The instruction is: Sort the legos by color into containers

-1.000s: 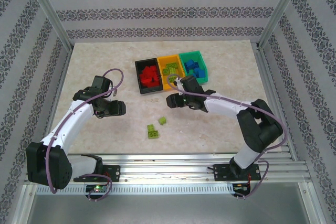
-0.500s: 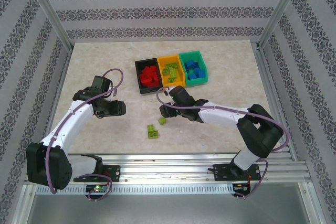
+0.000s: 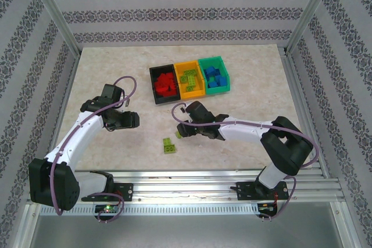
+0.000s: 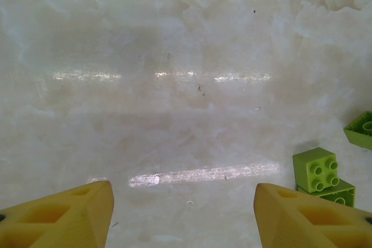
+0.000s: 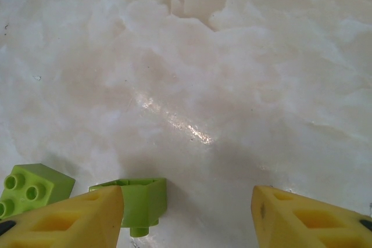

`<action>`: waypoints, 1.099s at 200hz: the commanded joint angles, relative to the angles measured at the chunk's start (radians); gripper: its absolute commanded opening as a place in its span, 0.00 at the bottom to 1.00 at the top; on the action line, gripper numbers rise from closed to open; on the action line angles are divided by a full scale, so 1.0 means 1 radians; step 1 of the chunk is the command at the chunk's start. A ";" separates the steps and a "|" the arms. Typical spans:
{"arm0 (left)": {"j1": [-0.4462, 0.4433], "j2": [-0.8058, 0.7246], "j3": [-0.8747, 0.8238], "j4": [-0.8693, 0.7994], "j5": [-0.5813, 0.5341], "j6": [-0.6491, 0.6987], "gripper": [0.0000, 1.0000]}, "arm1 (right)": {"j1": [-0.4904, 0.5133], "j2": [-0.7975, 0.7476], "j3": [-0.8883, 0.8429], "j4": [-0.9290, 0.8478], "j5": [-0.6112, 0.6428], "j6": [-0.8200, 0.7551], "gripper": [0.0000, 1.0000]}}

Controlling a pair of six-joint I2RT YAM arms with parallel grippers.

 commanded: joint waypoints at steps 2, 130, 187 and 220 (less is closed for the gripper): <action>0.011 -0.018 -0.010 0.017 0.011 0.018 0.65 | 0.025 0.024 0.017 -0.008 -0.019 0.023 0.60; 0.010 -0.012 -0.013 0.016 0.009 0.016 0.65 | 0.085 0.116 0.040 0.016 -0.033 0.040 0.59; 0.011 -0.011 -0.013 0.016 0.006 0.014 0.65 | 0.091 0.140 0.057 0.018 -0.028 0.041 0.52; 0.011 -0.010 -0.014 0.018 0.006 0.014 0.65 | 0.092 0.136 0.057 0.024 -0.026 0.044 0.43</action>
